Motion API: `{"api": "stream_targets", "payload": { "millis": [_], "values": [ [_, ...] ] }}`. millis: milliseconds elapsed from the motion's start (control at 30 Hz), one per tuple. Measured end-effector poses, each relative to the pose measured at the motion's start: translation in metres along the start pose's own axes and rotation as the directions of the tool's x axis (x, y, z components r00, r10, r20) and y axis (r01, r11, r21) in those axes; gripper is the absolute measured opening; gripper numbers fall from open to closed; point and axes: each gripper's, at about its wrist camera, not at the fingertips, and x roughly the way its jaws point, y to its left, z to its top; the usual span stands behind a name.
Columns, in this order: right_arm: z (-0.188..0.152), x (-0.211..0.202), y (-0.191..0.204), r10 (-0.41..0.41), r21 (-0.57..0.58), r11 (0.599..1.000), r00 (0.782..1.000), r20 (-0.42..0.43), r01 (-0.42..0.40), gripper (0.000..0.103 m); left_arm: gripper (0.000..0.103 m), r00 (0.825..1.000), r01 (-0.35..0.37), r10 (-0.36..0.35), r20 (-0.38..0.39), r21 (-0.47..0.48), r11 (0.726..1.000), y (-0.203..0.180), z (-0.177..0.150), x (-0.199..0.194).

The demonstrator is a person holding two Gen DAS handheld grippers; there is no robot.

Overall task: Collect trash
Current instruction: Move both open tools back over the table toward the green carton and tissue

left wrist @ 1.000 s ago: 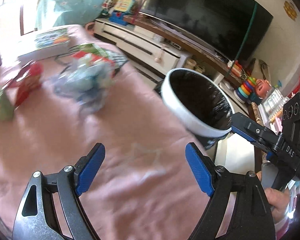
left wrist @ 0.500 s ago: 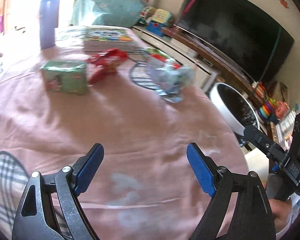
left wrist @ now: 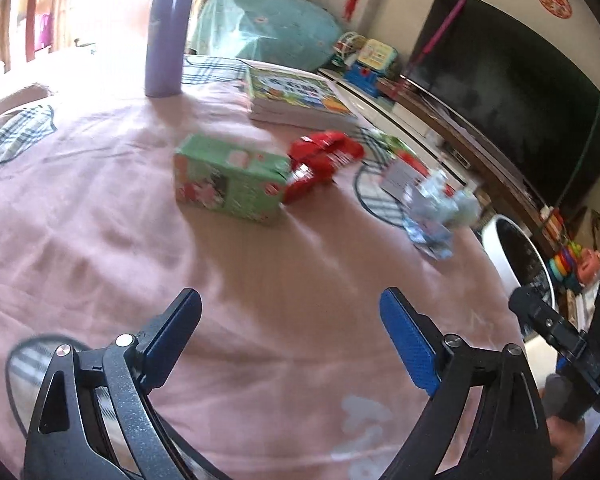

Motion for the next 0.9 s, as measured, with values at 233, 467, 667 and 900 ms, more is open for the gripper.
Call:
{"api": "stream_targets", "payload": {
  "millis": [233,467,667,900],
  "values": [
    [0.016,0.022,0.004,0.012,0.020,1.000,1.000,-0.018,-0.012,0.099,0.093,0.999,-0.046,0.046,0.006,-0.041,0.998,0.010,0.028,0.018],
    [0.028,0.042,0.003,0.004,0.019,1.000,0.999,-0.033,-0.003,0.099,0.093,0.986,-0.165,0.164,-0.029,-0.068,0.984,0.010,0.049,0.057],
    [0.033,0.055,0.003,0.015,0.030,0.999,0.999,-0.050,-0.014,0.099,0.093,0.967,-0.254,0.249,-0.061,-0.104,0.961,0.029,0.051,0.072],
    [0.036,0.060,0.006,0.023,0.015,1.000,0.998,-0.053,-0.022,0.099,0.093,0.949,-0.315,0.313,-0.032,-0.081,0.946,0.068,0.032,0.035]
  ]
}}
